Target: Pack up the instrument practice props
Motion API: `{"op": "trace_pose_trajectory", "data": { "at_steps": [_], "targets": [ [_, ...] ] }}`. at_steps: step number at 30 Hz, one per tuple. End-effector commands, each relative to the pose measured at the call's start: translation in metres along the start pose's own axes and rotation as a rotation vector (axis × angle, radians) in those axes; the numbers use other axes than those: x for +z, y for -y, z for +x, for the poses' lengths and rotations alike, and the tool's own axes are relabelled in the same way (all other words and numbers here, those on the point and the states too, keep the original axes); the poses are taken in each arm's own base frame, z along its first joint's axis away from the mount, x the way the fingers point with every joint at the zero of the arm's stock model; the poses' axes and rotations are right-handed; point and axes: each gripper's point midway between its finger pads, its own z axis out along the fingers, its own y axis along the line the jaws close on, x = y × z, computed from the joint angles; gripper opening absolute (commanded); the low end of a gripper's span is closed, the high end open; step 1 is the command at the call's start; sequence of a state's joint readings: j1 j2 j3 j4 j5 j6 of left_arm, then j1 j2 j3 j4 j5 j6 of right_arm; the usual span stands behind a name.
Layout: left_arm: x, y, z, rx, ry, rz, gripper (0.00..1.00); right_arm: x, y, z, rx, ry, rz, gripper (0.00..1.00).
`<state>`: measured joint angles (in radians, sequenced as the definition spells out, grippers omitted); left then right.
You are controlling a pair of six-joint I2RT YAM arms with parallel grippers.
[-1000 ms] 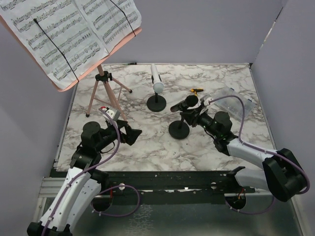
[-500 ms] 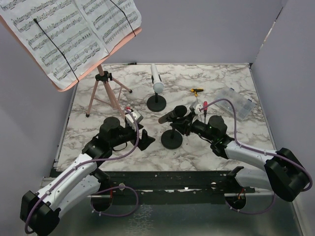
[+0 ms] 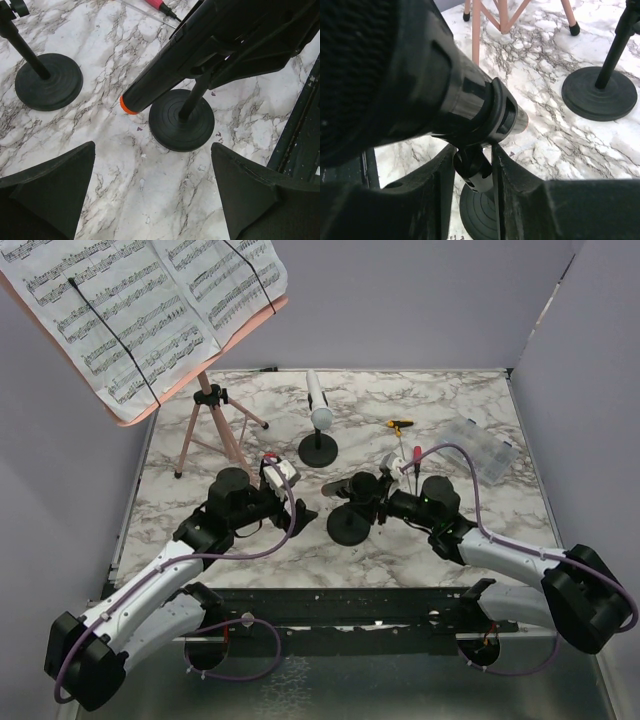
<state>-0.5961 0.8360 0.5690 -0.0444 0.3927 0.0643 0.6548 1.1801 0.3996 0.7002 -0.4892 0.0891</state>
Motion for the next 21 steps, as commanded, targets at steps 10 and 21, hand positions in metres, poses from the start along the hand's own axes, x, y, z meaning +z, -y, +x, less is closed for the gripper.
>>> {"op": "trace_pose_trajectory", "data": {
  "at_steps": [10, 21],
  "targets": [
    [0.020, 0.006, -0.031, 0.103, 0.071, 0.099, 0.99, -0.024, -0.013, 0.001, 0.038, -0.080, 0.016, 0.54],
    [0.038, 0.013, -0.038, 0.099, 0.072, 0.184, 0.99, -0.058, -0.006, -0.064, 0.092, 0.043, 0.199, 0.77]
  ]
}}
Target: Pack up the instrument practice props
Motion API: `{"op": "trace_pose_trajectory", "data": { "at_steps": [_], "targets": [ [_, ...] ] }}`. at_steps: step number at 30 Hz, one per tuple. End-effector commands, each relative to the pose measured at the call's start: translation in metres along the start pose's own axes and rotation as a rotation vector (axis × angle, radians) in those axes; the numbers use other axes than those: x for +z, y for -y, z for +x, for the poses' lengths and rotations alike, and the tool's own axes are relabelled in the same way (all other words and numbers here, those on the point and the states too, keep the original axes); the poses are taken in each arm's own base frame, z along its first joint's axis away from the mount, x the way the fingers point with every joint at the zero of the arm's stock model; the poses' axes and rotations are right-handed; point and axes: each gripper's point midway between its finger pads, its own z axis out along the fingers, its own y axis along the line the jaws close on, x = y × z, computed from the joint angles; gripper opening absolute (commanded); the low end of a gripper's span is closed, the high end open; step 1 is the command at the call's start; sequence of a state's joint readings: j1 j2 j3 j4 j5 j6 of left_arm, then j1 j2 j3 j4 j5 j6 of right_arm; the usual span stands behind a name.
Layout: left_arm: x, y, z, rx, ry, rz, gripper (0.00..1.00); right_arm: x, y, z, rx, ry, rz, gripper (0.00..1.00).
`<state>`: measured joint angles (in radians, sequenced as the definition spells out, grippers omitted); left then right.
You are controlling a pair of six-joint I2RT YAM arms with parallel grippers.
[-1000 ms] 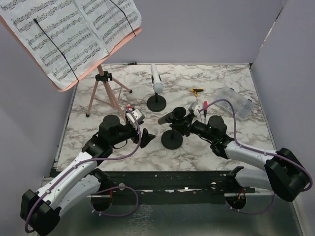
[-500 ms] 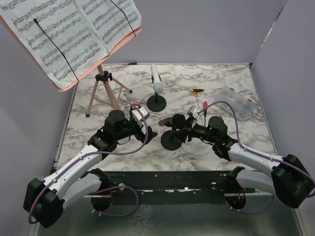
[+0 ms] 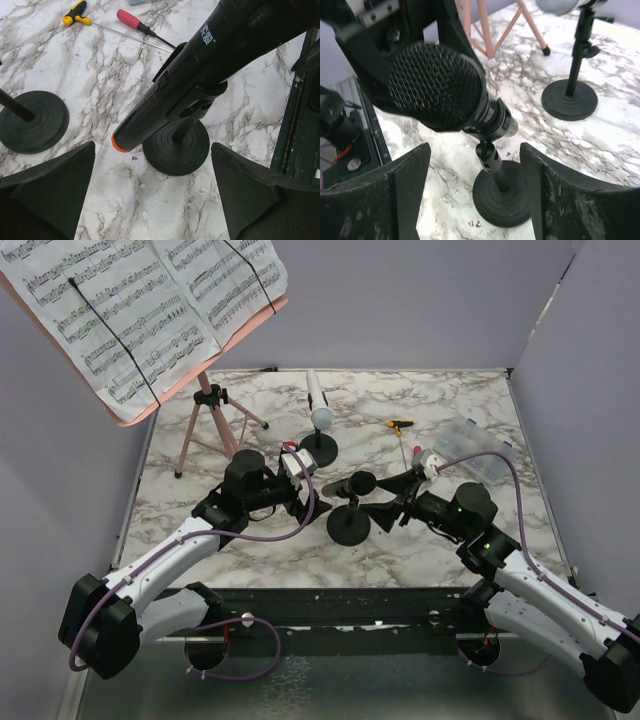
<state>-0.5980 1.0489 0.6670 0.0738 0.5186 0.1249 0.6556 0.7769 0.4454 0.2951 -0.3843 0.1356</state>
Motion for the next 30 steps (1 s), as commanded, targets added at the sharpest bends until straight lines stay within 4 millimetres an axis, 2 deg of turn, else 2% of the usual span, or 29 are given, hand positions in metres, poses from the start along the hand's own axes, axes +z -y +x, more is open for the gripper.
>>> {"op": "trace_pose_trajectory", "data": {
  "at_steps": [1, 2, 4, 8, 9, 10, 16, 19, 23, 30],
  "targets": [
    [0.003, 0.007, -0.022, 0.043, 0.061, 0.053, 0.99, -0.010, 0.010, -0.016, 0.067, -0.009, 0.117, 0.78],
    [0.003, 0.007, -0.023, 0.047, 0.065, 0.052, 0.99, -0.012, 0.011, -0.021, 0.077, -0.005, 0.131, 0.78],
    [0.003, 0.007, -0.025, 0.056, 0.070, 0.056, 0.99, -0.017, 0.013, -0.029, 0.111, -0.016, 0.170, 0.88],
    [0.006, 0.008, -0.023, 0.061, 0.064, 0.071, 0.99, -0.027, 0.013, -0.047, 0.173, -0.042, 0.224, 0.91],
    [0.007, 0.009, -0.022, 0.059, 0.064, 0.076, 0.99, -0.029, 0.012, -0.052, 0.183, -0.044, 0.229, 0.98],
    [0.008, 0.009, -0.022, 0.055, 0.062, 0.080, 0.99, -0.030, 0.012, -0.056, 0.194, -0.046, 0.236, 1.00],
    [0.012, 0.007, -0.029, 0.063, 0.079, 0.084, 0.99, -0.035, 0.004, -0.077, 0.207, -0.078, 0.230, 1.00],
    [0.013, 0.007, -0.032, 0.074, 0.085, 0.091, 0.99, -0.035, -0.007, -0.088, 0.202, -0.101, 0.178, 1.00],
    [0.015, 0.008, -0.034, 0.080, 0.085, 0.102, 0.99, -0.025, -0.011, -0.088, 0.228, -0.199, 0.152, 1.00],
    [0.019, 0.008, -0.032, 0.087, 0.078, 0.109, 0.99, -0.008, -0.004, -0.099, 0.204, -0.160, 0.151, 1.00]
  ]
}}
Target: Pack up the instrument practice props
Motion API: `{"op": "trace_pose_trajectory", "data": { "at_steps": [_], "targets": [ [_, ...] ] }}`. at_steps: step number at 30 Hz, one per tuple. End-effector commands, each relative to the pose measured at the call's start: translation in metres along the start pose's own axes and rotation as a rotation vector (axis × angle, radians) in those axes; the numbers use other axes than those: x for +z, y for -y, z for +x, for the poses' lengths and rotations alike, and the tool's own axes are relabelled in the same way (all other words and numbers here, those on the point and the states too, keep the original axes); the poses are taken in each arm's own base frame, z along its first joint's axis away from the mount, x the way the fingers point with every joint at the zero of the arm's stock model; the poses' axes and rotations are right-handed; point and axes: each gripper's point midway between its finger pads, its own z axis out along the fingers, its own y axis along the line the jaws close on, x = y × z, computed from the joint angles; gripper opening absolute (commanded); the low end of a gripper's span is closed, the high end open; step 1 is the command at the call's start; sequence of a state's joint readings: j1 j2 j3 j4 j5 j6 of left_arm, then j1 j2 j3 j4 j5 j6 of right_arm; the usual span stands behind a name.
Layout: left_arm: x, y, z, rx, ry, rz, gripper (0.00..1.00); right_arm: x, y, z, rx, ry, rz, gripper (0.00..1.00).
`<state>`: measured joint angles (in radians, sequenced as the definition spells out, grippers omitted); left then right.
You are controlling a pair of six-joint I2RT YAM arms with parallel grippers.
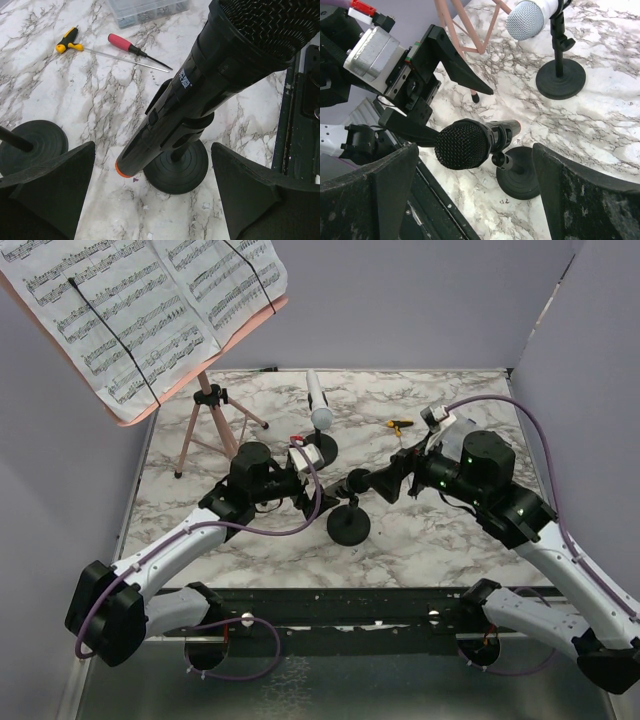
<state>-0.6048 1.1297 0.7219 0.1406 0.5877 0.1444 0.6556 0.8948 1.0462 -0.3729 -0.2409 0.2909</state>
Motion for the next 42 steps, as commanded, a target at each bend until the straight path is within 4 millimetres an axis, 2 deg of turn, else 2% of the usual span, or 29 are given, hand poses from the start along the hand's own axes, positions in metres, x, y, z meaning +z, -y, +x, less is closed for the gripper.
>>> {"op": "trace_pose_trajectory", "data": {
  "at_steps": [1, 11, 15, 19, 23, 27, 33, 34, 39, 42],
  "targets": [
    [0.005, 0.004, -0.014, 0.044, 0.032, 0.039, 0.99, 0.004, -0.005, 0.000, -0.007, -0.024, -0.017, 1.00],
    [0.010, 0.004, -0.013, 0.042, 0.025, 0.034, 0.99, 0.032, 0.003, 0.025, -0.025, -0.066, 0.184, 1.00],
    [0.013, 0.004, -0.012, 0.044, 0.023, 0.036, 0.99, 0.038, 0.009, 0.033, -0.046, -0.067, 0.228, 0.94],
    [0.015, 0.004, -0.009, 0.052, 0.018, 0.040, 0.99, 0.046, 0.007, 0.041, -0.050, -0.067, 0.195, 0.80],
    [0.016, 0.002, -0.011, 0.077, 0.019, 0.042, 0.99, 0.049, 0.004, 0.050, -0.050, -0.064, 0.160, 0.62],
    [0.015, 0.003, -0.014, 0.112, 0.026, 0.049, 0.99, 0.047, -0.004, 0.055, -0.059, -0.044, 0.094, 0.33],
    [0.014, 0.008, -0.026, 0.164, 0.053, 0.087, 0.99, 0.042, -0.021, 0.058, -0.120, -0.004, -0.047, 0.04],
    [0.013, 0.009, -0.027, 0.159, 0.054, 0.090, 0.99, 0.043, -0.022, 0.056, -0.121, 0.005, -0.055, 0.01],
    [0.008, 0.010, -0.022, 0.132, 0.048, 0.067, 0.99, 0.050, -0.028, 0.047, -0.129, 0.064, -0.129, 0.01],
    [0.000, -0.007, -0.025, 0.068, 0.050, -0.069, 0.99, 0.056, -0.021, 0.048, -0.132, 0.085, -0.113, 0.01]
  ]
}}
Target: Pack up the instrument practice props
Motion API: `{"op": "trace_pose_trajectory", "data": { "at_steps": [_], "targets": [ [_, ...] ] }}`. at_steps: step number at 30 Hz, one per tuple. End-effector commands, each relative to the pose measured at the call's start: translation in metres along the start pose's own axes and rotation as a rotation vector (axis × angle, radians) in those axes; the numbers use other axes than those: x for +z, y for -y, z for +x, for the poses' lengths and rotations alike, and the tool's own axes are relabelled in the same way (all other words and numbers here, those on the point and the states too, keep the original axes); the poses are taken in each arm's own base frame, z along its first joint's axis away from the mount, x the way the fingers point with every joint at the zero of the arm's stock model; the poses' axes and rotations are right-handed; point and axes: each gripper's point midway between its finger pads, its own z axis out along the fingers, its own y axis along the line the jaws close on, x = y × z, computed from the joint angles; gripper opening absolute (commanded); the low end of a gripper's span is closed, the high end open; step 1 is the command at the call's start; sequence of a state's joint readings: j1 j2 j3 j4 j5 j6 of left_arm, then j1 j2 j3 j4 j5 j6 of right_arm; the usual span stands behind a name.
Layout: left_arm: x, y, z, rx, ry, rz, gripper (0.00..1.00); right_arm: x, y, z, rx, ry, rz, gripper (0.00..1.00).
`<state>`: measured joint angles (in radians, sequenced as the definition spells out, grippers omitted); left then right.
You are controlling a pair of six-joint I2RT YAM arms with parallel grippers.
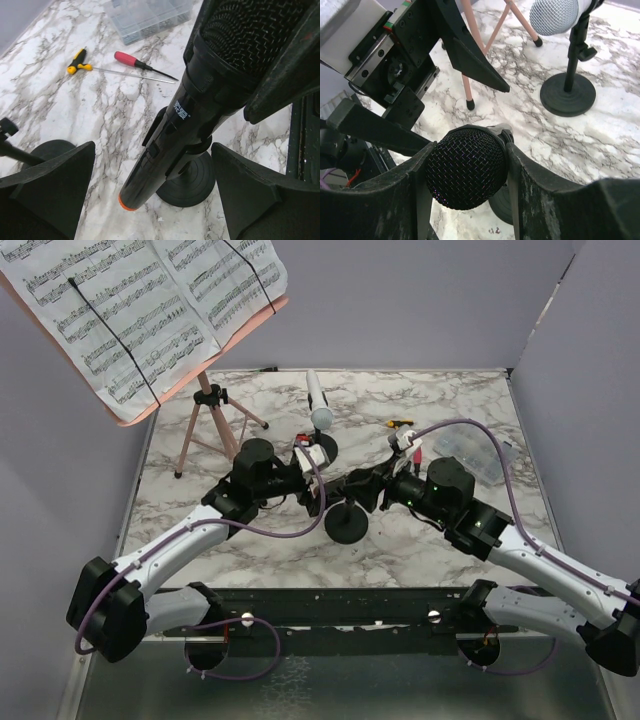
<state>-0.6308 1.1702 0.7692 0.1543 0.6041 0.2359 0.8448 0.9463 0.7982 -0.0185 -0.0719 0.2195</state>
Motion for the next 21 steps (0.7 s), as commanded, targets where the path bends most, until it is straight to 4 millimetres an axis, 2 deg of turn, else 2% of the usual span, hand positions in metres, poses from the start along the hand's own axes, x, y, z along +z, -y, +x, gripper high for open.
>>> {"op": "trace_pose_trajectory", "data": {
  "at_steps": [1, 4, 8, 11, 15, 21],
  "targets": [
    [-0.014, -0.013, -0.012, -0.075, 0.029, -0.152, 0.99, 0.011, -0.010, -0.003, -0.021, 0.043, -0.076, 0.01],
    [-0.019, -0.002, -0.017, -0.161, 0.075, -0.217, 0.99, 0.014, -0.001, -0.002, -0.008, 0.050, -0.029, 0.01],
    [-0.016, 0.025, -0.017, -0.247, 0.113, -0.301, 0.96, 0.013, 0.013, -0.006, 0.023, 0.115, 0.046, 0.01],
    [-0.018, 0.029, -0.013, -0.332, 0.135, -0.436, 0.95, 0.011, 0.025, -0.010, 0.027, 0.141, 0.117, 0.01],
    [-0.011, 0.046, -0.006, -0.344, 0.114, -0.524, 0.94, 0.006, 0.034, -0.009, 0.025, 0.144, 0.163, 0.01],
    [0.004, 0.043, 0.014, -0.389, 0.117, -0.720, 0.94, 0.002, 0.036, 0.001, 0.059, 0.133, 0.173, 0.01]
  ]
}}
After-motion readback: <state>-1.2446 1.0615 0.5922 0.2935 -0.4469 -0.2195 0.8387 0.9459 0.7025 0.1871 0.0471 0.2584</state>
